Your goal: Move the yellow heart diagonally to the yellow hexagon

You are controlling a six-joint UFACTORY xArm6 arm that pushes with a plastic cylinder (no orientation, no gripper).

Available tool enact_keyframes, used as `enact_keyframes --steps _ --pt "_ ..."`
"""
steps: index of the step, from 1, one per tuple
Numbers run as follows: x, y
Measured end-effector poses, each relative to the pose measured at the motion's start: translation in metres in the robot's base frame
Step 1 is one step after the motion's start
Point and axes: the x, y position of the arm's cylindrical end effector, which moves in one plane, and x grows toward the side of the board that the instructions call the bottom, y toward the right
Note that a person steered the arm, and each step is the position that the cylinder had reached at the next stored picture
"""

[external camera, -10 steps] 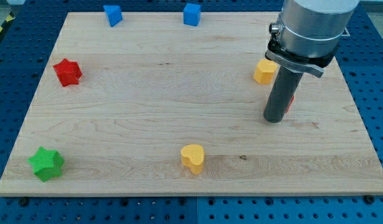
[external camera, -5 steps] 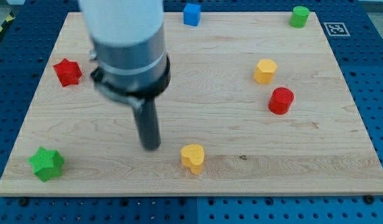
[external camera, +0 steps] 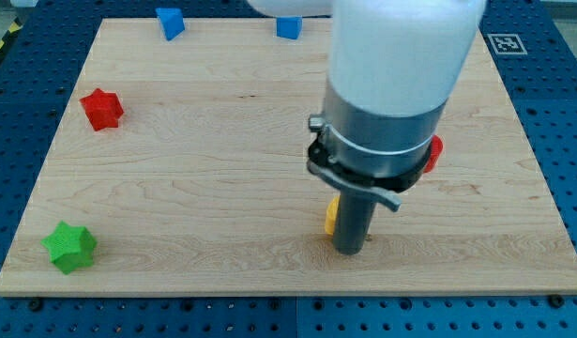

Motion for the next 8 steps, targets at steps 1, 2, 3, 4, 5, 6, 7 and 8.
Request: enact_keyframes --steps 1,2,3,4,5,6,7,8 --pt "-0.007 0.0" --pt "-0.01 0.0" --pt "-0.017 -0.004" --pt "-0.017 -0.01" --pt "-0.017 -0.026" --pt "-0.017 -0.028" --pt "-0.027 -0.019" --pt "-0.049 -0.017"
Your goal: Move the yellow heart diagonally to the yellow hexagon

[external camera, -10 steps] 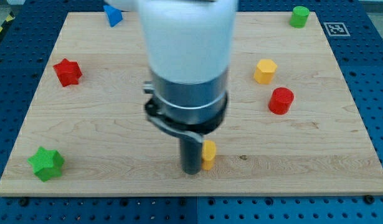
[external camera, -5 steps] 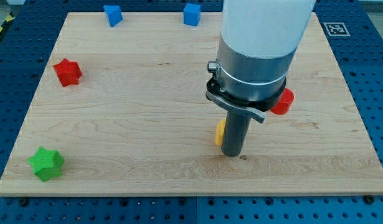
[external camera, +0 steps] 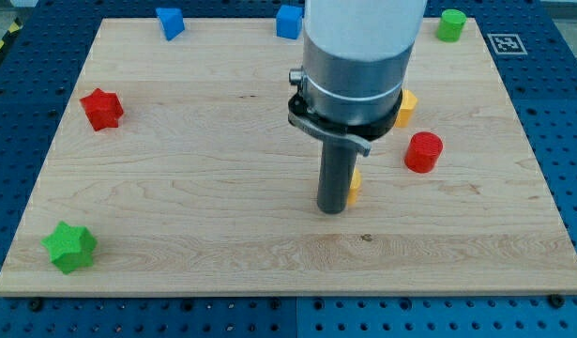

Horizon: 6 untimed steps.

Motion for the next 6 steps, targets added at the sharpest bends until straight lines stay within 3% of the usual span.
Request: enact_keyframes --steps 4,6 --pt "-0.013 0.012" --pt "0.09 -0.045"
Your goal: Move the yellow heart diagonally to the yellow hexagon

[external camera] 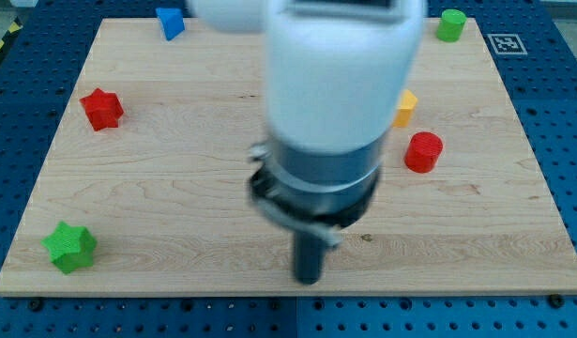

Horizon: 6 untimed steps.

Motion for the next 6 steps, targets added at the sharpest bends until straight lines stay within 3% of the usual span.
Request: enact_keyframes --steps 1,2,3,4,6 --pt "0.0 -0.072" --pt "-0.04 -0.093" --pt "-0.085 -0.162" --pt "-0.099 -0.27" --pt "-0.075 -0.304"
